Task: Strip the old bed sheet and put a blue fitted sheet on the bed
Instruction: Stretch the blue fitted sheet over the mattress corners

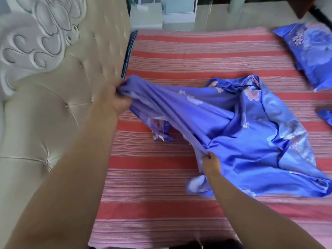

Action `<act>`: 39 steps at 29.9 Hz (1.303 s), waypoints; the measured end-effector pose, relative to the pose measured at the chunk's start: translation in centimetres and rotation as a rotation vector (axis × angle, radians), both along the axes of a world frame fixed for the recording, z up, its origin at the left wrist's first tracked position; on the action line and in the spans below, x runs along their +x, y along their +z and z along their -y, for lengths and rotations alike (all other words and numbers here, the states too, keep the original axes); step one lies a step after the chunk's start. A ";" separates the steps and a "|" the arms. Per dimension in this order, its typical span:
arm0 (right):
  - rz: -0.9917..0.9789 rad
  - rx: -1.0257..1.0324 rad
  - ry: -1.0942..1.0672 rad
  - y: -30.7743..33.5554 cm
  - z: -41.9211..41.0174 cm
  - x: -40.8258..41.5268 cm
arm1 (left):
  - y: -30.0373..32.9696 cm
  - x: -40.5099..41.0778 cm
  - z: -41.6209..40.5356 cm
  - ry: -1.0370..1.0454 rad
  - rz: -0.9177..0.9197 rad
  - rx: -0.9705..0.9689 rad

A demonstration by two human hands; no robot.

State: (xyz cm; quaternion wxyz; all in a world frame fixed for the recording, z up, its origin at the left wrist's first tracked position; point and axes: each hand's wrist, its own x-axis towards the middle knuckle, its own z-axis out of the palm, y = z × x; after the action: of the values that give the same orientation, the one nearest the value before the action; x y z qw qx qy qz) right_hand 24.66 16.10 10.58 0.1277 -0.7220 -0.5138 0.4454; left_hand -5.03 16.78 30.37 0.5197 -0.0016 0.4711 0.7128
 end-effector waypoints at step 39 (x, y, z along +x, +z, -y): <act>-0.133 0.238 0.433 3.0 5.0 8.0 | 0.8 15.7 7.3 0.145 0.002 0.236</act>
State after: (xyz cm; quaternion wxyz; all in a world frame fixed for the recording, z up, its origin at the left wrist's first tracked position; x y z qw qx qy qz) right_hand 32.66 11.08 13.59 0.1469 -0.5439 -0.6959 0.4452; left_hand 10.70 9.51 31.14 0.4638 0.0250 0.3823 0.7988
